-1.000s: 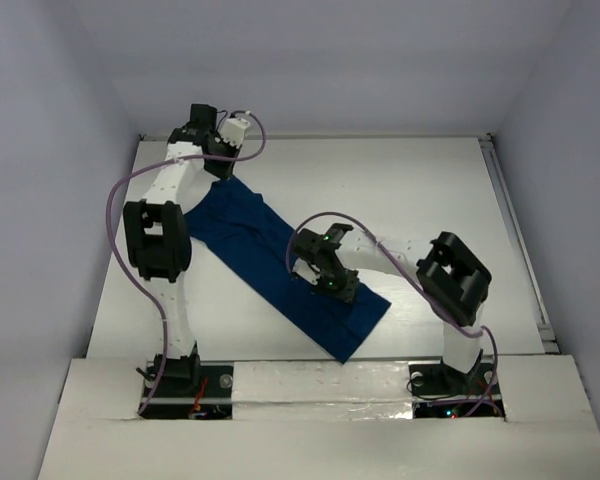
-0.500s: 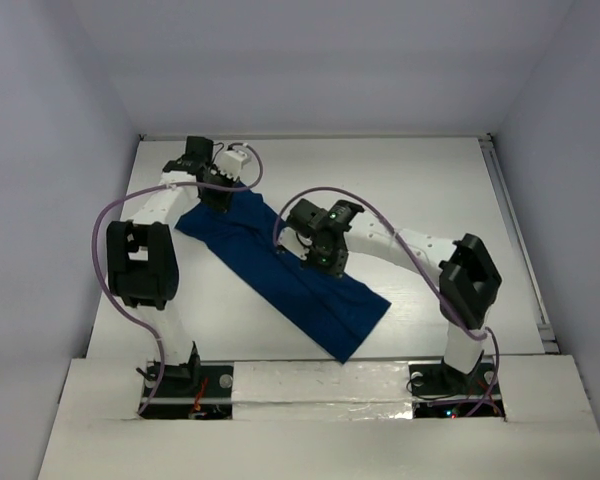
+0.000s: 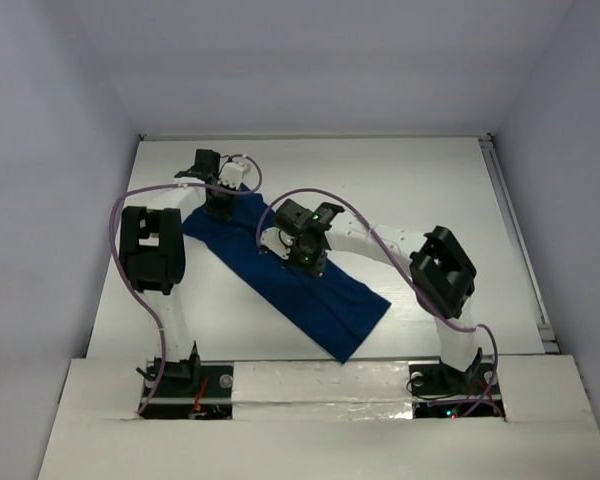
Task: Fold and stack the t-shirts
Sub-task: Rotate the tshirt 90 degrees
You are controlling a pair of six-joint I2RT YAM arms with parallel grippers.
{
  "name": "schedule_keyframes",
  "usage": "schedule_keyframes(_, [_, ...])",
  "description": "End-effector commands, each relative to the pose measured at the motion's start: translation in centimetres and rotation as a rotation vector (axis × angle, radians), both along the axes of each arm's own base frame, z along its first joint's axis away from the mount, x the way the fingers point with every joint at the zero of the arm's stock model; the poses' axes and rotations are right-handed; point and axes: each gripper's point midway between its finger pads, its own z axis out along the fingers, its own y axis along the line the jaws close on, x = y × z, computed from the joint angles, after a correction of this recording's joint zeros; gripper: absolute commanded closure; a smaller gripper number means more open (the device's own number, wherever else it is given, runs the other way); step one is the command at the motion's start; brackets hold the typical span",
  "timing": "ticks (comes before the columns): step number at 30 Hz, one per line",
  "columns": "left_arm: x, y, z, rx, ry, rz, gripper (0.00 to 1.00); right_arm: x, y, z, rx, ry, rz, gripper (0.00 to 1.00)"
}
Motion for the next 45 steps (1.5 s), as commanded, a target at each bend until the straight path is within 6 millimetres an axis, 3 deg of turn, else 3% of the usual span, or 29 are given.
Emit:
schedule_keyframes(1, [1.1, 0.4, -0.2, 0.018, -0.009, 0.047, 1.00, 0.1, 1.5, 0.6, 0.074, -0.004, 0.025, 1.00])
schedule_keyframes(9, [0.5, 0.5, -2.6, 0.026, 0.054, 0.048, 1.00, -1.4, 1.3, -1.8, 0.034, 0.101, 0.020, 1.00])
schedule_keyframes(18, [1.4, -0.2, -2.6, 0.000, 0.049, 0.026, 1.00, -3.1, 1.1, -5.7, -0.018, 0.227, -0.023, 1.00])
schedule_keyframes(21, [2.2, -0.2, -3.0, 0.002, 0.056, 0.024, 1.00, -3.6, 1.4, -6.1, -0.008, 0.262, -0.034, 1.00])
schedule_keyframes(26, [3.1, -1.1, -3.4, -0.037, 0.083, 0.011, 1.00, -4.1, 2.5, -5.5, 0.043, 0.297, -0.054, 1.00])
schedule_keyframes(33, [7.2, -3.2, -2.0, -0.089, 0.081, -0.024, 1.00, -3.0, 4.6, -3.4, 0.114, 0.279, -0.047, 1.00])
schedule_keyframes(35, [7.3, -4.8, -2.2, -0.079, 0.105, -0.049, 1.00, -2.9, 5.4, -3.2, 0.128, 0.295, -0.043, 1.00])
schedule_keyframes(39, [9.7, -7.1, -2.1, -0.102, 0.086, -0.069, 1.00, -3.0, 6.1, -3.0, 0.140, 0.325, -0.038, 1.00])
schedule_keyframes(42, [9.8, -8.8, -3.3, -0.110, 0.116, -0.092, 1.00, -2.9, 6.5, -3.0, 0.146, 0.328, -0.036, 1.00])
schedule_keyframes(45, [10.5, -10.6, -2.8, -0.118, 0.091, -0.125, 1.00, -2.4, 7.0, -2.4, 0.157, 0.317, -0.028, 1.00])
